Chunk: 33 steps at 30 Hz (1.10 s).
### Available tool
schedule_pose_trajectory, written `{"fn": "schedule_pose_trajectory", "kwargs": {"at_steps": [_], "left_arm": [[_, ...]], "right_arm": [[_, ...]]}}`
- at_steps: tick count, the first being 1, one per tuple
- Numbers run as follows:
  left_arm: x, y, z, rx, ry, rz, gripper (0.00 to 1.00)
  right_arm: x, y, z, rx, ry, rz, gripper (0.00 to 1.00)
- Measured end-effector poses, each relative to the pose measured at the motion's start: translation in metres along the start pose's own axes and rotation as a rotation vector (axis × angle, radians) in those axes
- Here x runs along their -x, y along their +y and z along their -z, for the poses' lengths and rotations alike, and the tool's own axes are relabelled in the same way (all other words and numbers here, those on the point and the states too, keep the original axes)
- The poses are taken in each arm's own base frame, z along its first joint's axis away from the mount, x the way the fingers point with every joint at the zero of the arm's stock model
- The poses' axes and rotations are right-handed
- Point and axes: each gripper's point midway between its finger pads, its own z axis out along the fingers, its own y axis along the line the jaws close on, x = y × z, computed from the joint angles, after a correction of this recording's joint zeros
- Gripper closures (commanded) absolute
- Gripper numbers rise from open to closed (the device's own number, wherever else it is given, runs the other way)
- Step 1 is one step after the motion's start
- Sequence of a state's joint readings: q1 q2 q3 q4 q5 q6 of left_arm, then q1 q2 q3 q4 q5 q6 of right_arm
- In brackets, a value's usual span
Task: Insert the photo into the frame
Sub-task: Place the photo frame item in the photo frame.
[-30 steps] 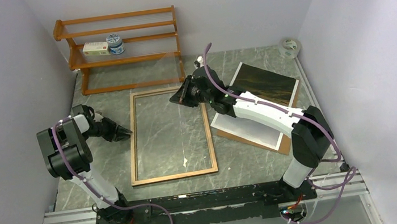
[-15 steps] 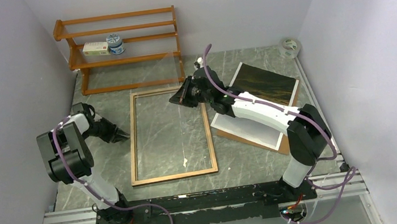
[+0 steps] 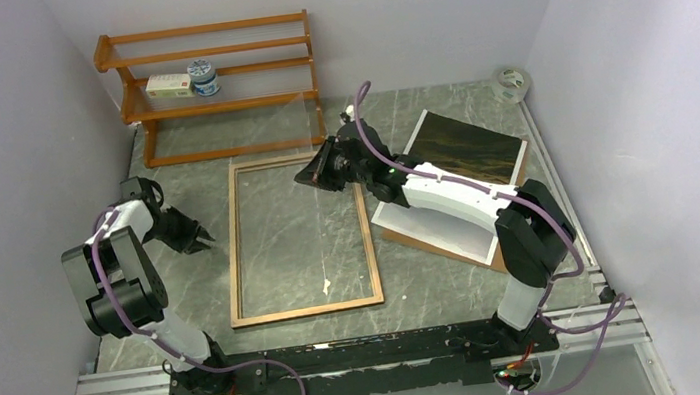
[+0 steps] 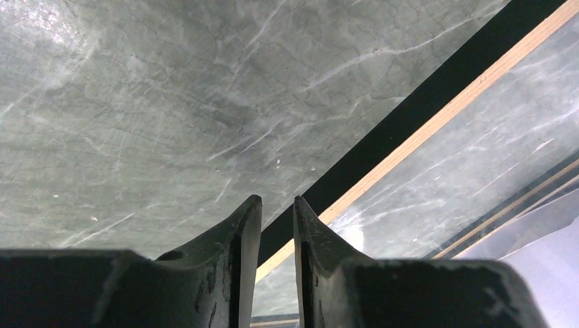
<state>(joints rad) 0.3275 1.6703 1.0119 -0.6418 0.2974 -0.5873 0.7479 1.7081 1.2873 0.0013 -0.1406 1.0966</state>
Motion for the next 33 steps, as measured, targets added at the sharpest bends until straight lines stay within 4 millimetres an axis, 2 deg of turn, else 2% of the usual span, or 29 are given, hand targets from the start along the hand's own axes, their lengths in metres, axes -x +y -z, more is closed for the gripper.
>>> {"fn": "schedule_pose_trajectory", "kwargs": {"at_steps": [12,14,18,22,24,27,33], "left_arm": [[0.001,0.008,0.000,0.043,-0.011,0.003,0.63],[0.002,0.009,0.001,0.049,-0.018,0.003,0.56],[0.002,0.009,0.001,0.048,-0.020,-0.003,0.35],[0.001,0.005,0.001,0.022,-0.010,-0.007,0.16],[-0.002,0.002,0.000,0.004,0.001,-0.012,0.12],[-0.006,-0.003,0.000,-0.031,0.019,-0.018,0.11],[-0.009,-0.017,-0.003,-0.115,0.058,-0.031,0.17]], "right_arm": [[0.000,0.017,0.001,0.046,-0.001,-0.039,1.00],[0.000,0.018,0.000,0.049,0.001,-0.046,1.00],[-0.001,0.015,-0.003,0.061,-0.005,-0.047,1.00],[-0.011,-0.013,-0.008,0.024,-0.004,-0.047,1.00],[-0.020,-0.033,-0.010,-0.009,0.008,-0.046,1.00],[-0.028,-0.063,-0.012,-0.060,0.019,-0.041,1.00],[-0.034,-0.090,-0.012,-0.102,0.012,-0.022,1.00]]}}
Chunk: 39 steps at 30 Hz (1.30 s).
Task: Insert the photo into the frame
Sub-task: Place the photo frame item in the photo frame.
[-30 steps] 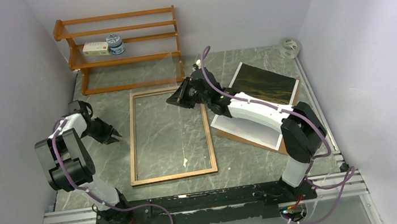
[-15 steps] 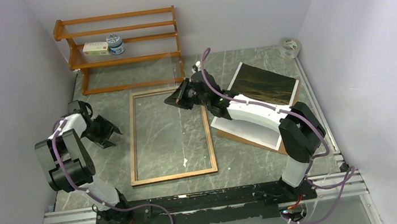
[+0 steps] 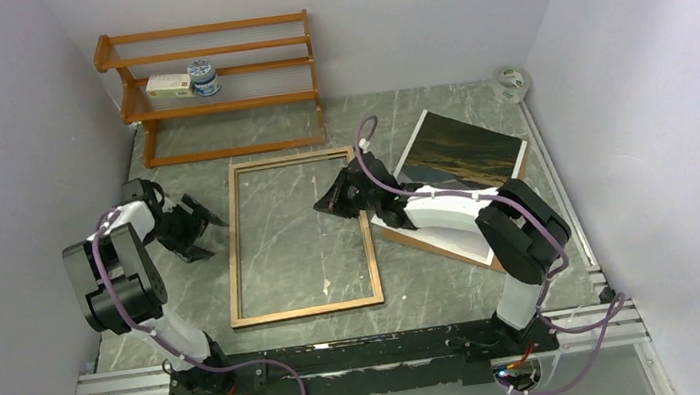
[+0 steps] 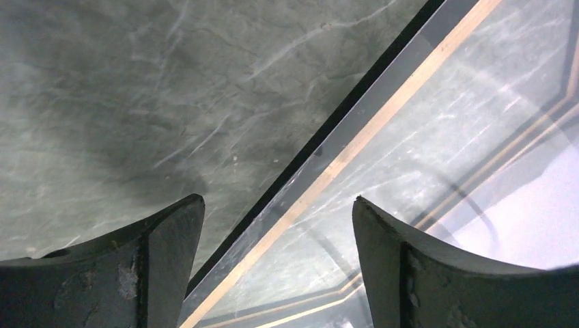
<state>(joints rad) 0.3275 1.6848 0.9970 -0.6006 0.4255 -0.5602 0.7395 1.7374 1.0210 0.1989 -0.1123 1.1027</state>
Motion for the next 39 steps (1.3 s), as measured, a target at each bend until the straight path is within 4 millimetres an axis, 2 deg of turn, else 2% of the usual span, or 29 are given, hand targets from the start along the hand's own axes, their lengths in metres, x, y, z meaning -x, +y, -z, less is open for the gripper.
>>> {"fn": "schedule_pose_trajectory", "kwargs": {"at_steps": [11,23,32,39], "left_arm": [[-0.014,-0.011,-0.013,-0.107,0.114,-0.012,0.20],[-0.020,-0.021,-0.019,-0.147,0.170,-0.044,0.27],[-0.022,-0.021,-0.021,-0.131,0.178,-0.052,0.30],[-0.022,-0.020,-0.022,-0.119,0.187,-0.047,0.30]], "right_arm": [[0.001,-0.051,0.007,-0.023,-0.032,-0.008,1.00],[0.014,-0.027,0.009,0.118,-0.031,0.029,1.00],[0.014,-0.031,0.009,0.129,-0.009,0.039,1.00],[0.004,-0.047,0.011,0.103,0.014,0.031,1.00]]}}
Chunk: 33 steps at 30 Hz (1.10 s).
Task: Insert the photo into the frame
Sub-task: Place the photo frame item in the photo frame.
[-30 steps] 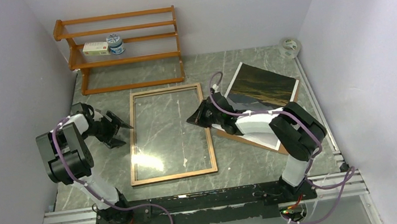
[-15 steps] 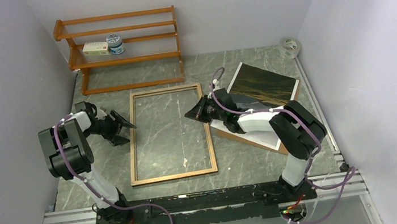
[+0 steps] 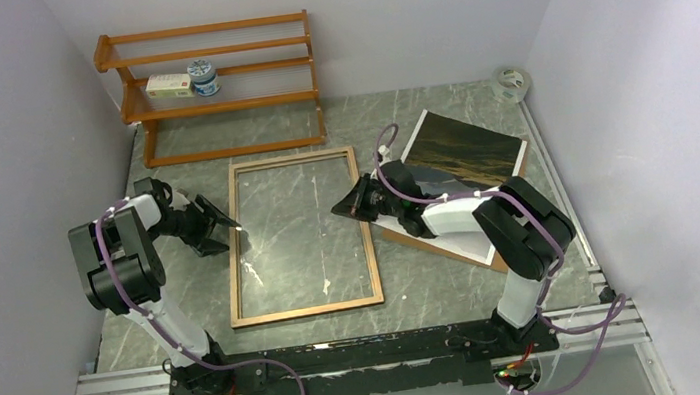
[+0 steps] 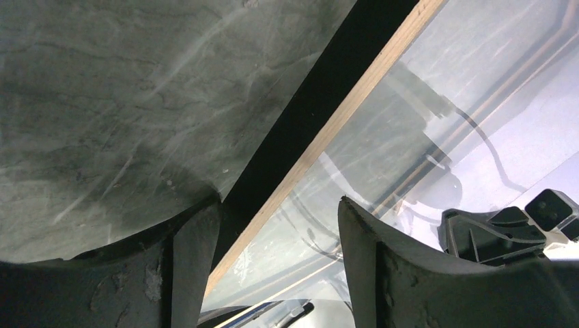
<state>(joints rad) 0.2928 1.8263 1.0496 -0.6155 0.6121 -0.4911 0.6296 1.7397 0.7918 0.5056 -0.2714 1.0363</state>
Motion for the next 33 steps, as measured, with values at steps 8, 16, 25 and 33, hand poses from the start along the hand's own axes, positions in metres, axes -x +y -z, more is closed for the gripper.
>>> {"fn": "schedule_pose_trajectory", "kwargs": {"at_steps": [8,16,25,33], "left_arm": [[0.000,0.000,-0.001,0.000,0.004,0.002,0.31],[-0.001,0.000,-0.001,0.002,0.005,0.002,0.34],[-0.001,0.000,-0.001,0.002,0.006,0.009,0.35],[-0.001,-0.001,-0.002,0.001,0.005,0.020,0.35]], "right_arm": [[-0.001,-0.002,0.001,-0.002,0.000,-0.004,1.00],[-0.002,0.000,0.002,0.024,-0.014,-0.071,1.00],[0.000,0.009,0.005,0.071,-0.027,-0.177,1.00],[0.003,0.027,0.008,0.146,-0.027,-0.175,1.00]]}}
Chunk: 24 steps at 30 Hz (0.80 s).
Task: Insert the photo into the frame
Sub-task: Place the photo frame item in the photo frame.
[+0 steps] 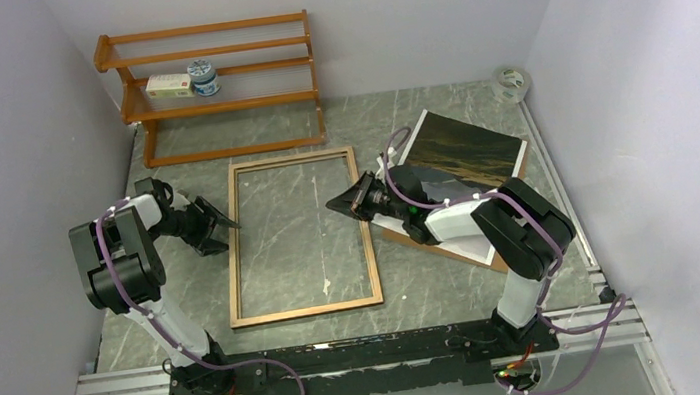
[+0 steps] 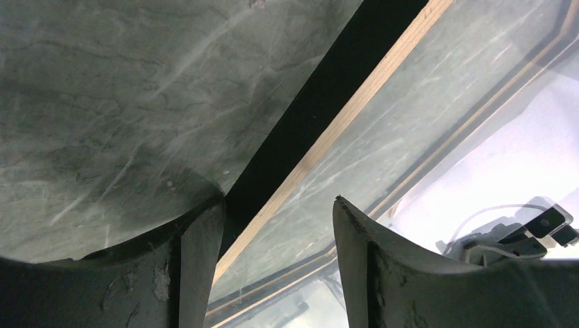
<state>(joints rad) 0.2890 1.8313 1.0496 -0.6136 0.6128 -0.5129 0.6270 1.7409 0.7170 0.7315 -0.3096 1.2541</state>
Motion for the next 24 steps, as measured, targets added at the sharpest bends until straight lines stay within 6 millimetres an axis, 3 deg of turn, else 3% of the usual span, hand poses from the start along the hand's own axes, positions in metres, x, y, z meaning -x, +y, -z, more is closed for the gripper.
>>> {"fn": "schedule_pose_trajectory", "kwargs": {"at_steps": [9,15,24], "left_arm": [[0.000,-0.001,0.000,-0.005,0.000,0.003,0.32],[0.000,0.001,0.000,0.003,-0.003,0.004,0.48],[-0.001,0.006,-0.002,0.025,-0.006,0.007,0.58]], "right_arm": [[0.000,0.018,0.001,0.076,0.011,0.016,1.00],[0.000,0.027,0.002,0.112,0.012,0.013,1.00],[0.000,0.031,0.003,0.130,0.018,0.010,1.00]]}}
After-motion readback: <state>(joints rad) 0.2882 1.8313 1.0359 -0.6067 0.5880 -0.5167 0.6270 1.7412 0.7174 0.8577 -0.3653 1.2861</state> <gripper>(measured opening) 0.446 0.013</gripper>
